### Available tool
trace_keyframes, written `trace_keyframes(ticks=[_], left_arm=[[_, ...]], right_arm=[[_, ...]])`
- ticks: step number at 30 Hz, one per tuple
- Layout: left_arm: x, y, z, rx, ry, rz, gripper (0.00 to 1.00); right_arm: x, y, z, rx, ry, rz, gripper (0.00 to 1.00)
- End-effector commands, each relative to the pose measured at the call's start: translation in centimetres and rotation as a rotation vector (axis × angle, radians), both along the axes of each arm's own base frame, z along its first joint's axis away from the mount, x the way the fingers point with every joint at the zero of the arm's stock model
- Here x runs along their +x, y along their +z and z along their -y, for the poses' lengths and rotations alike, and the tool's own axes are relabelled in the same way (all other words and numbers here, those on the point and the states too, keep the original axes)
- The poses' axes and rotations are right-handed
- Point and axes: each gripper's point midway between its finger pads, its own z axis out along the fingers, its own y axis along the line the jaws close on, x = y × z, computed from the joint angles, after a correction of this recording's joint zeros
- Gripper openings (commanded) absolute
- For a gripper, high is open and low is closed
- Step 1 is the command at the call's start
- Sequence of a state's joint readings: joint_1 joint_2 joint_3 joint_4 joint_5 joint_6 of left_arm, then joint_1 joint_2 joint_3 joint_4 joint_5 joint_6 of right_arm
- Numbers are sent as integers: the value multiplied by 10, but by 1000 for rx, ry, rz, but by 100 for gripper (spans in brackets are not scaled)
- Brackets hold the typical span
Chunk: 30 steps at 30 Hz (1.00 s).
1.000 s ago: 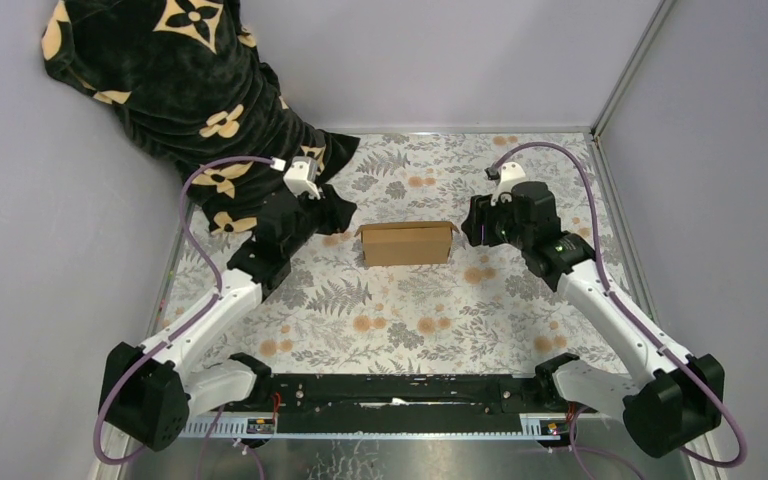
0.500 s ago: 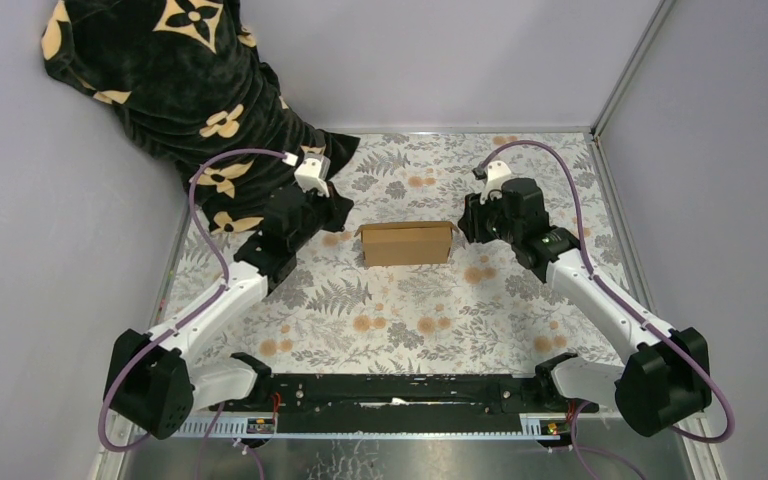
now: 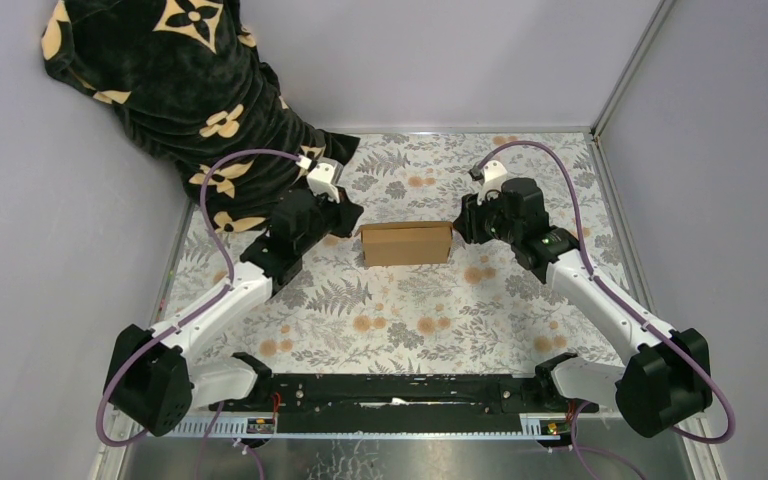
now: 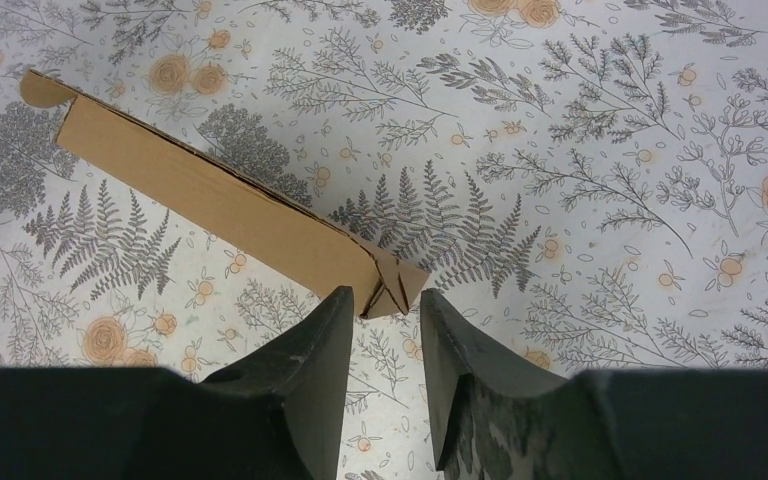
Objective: Fold the paper box
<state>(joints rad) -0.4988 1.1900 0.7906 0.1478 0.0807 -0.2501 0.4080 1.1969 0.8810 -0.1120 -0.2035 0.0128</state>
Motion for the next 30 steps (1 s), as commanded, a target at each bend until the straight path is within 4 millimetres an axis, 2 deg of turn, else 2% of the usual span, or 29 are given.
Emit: trace_keyframes(ticks=[1, 3, 6, 9, 12, 16, 23, 27, 30], left_arm=[[2, 23, 12, -10, -38, 58, 17], [1, 21, 13, -1, -40, 50, 15], [-4, 22, 16, 5, -41, 51, 19], [-12, 22, 19, -8, -35, 54, 38], [-17, 17, 22, -23, -30, 32, 45], [-16, 5, 12, 4, 31, 1, 44], [-19, 0, 1, 15, 79, -7, 45], [-20, -7, 2, 27, 70, -19, 43], [-22, -10, 4, 34, 51, -25, 46]], right_arm=[[4, 27, -7, 15, 36, 102, 40], [3, 27, -7, 14, 37, 101, 40], [1, 27, -8, 15, 47, 103, 40], [0, 25, -9, 12, 52, 101, 40], [0, 22, -11, 11, 58, 95, 40], [2, 17, -13, 1, 65, 85, 39], [5, 14, -14, -14, 65, 86, 36], [6, 9, -15, -32, 63, 78, 36], [7, 5, -15, -51, 58, 74, 36]])
